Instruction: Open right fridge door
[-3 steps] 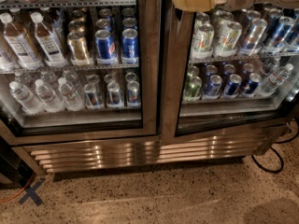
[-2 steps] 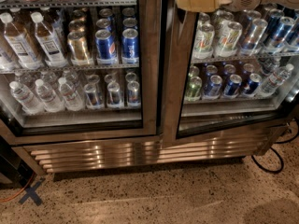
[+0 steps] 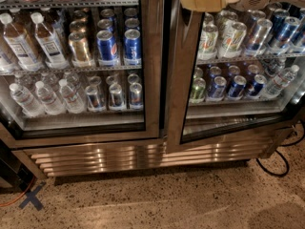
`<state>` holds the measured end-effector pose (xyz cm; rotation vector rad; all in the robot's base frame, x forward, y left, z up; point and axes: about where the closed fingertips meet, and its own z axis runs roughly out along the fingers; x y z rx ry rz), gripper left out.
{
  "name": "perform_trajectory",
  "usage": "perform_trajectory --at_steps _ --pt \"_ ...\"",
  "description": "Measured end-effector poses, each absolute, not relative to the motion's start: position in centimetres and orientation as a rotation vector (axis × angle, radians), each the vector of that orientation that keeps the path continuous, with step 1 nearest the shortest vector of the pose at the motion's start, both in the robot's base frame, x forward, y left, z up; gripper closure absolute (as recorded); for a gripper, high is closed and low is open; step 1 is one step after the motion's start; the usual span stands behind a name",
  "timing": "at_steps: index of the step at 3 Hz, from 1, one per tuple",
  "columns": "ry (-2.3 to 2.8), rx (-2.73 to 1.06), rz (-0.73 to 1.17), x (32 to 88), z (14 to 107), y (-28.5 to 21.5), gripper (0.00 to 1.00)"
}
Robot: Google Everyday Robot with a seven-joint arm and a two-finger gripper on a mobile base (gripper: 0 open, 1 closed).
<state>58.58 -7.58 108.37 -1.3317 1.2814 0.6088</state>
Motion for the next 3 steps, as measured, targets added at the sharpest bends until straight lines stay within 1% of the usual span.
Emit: perform_trajectory --at_steps 3 --pt "1.295 -1.317 0.598 57.5 108.7 -8.3 1.00"
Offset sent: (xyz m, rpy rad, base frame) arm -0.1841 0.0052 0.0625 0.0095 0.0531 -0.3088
